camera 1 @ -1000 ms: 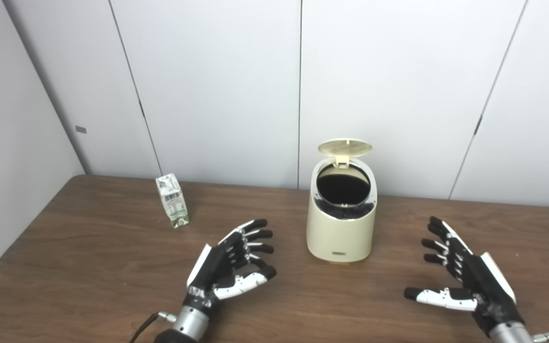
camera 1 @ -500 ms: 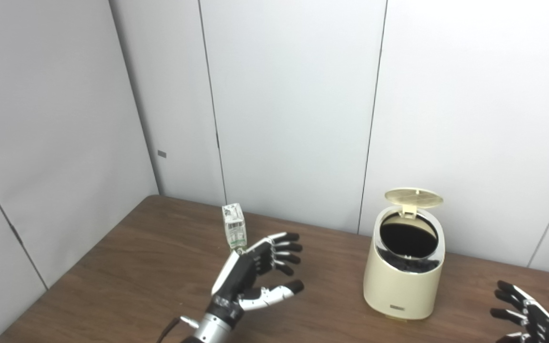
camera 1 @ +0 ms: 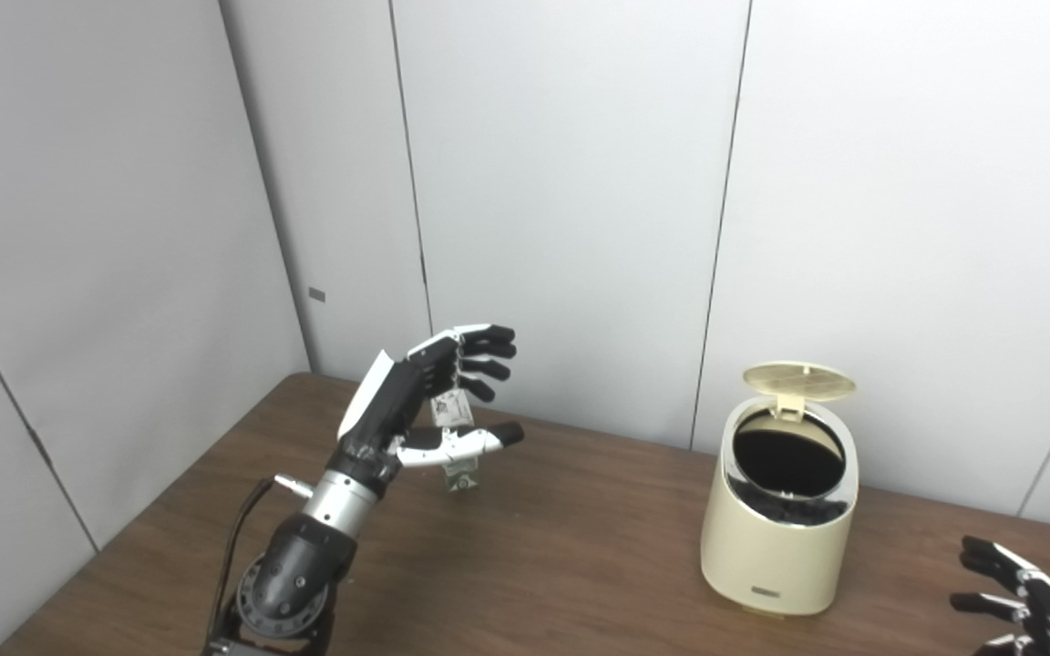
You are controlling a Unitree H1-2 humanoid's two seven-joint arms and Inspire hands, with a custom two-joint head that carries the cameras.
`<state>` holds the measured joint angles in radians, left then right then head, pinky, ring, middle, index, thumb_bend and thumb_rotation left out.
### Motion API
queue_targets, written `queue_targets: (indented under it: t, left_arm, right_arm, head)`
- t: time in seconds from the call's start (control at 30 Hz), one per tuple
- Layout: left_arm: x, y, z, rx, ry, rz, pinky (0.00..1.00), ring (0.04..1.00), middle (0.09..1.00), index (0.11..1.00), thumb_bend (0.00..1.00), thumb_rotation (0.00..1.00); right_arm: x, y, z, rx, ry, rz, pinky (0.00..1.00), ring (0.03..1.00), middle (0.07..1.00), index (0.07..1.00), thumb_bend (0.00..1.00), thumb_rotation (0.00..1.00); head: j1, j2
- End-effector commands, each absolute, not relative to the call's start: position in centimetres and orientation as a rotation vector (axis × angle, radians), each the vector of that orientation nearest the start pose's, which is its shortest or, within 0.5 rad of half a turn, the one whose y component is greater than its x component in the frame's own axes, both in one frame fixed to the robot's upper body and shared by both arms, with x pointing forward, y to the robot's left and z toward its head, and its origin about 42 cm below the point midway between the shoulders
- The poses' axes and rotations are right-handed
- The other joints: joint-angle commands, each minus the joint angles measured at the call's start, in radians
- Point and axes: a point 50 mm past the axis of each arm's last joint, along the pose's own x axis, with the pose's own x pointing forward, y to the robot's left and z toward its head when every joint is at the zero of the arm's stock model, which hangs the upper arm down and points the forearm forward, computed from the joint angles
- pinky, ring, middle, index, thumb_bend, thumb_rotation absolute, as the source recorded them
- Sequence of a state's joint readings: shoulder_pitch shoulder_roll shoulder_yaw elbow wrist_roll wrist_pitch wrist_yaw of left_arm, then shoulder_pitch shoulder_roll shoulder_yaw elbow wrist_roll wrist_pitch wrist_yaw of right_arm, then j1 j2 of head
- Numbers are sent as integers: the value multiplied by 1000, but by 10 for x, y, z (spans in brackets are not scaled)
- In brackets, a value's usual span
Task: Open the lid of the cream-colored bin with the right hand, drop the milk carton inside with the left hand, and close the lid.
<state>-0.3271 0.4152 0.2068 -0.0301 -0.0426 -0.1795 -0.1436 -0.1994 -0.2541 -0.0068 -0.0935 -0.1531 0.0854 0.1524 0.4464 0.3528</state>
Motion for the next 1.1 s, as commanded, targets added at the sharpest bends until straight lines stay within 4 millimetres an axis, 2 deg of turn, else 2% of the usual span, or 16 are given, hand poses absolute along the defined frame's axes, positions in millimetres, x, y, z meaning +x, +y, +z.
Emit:
queue_targets:
  t: [0.0, 0.13, 0.23, 0.33, 0.47, 0.53, 0.67, 0.83, 1.07]
  left_arm:
    - [374, 369, 293, 423, -657, 20, 578, 687, 748, 780, 795, 138]
    - [391, 386, 291, 464, -679, 40, 525, 694, 750, 768, 868, 141]
    - [401, 398, 284, 481, -660, 69, 544, 720, 772, 778, 920, 179]
    - [408, 406, 276, 488, -619, 109, 668, 766, 792, 763, 946, 186]
    - [412, 413, 265, 490, -584, 127, 881, 851, 811, 772, 930, 204]
    - [414, 416, 261, 479, -568, 138, 987, 912, 809, 748, 931, 212]
    - [418, 419, 247, 447, -522, 155, 999, 943, 823, 712, 937, 231]
    - [423, 420, 235, 435, -494, 173, 1000, 940, 854, 821, 942, 258]
    - [429, 417, 220, 417, -452, 200, 1000, 961, 885, 866, 939, 292]
  right_arm:
    - [352, -268, 205, -421, -256, 151, 394, 726, 849, 831, 949, 313]
    - [352, -269, 206, -422, -247, 158, 391, 720, 853, 833, 948, 321]
    - [352, -270, 207, -424, -240, 157, 390, 716, 851, 832, 944, 304]
    - [352, -270, 209, -427, -242, 160, 393, 705, 842, 829, 935, 291]
    - [352, -270, 207, -426, -247, 168, 400, 686, 841, 832, 947, 322]
    - [352, -271, 206, -423, -248, 170, 397, 682, 839, 829, 949, 326]
    - [351, -272, 204, -425, -241, 159, 387, 667, 828, 827, 954, 323]
    - [349, -276, 203, -420, -241, 158, 390, 666, 834, 838, 964, 344]
    - [347, -282, 203, -421, -233, 153, 387, 660, 828, 826, 976, 356]
  head:
    - [-3, 4]
    - [-5, 6]
    - [-7, 7]
    - [-10, 8]
    - [-14, 9]
    - [-15, 8]
    - [-23, 12]
    - [-25, 13]
    - [-34, 13]
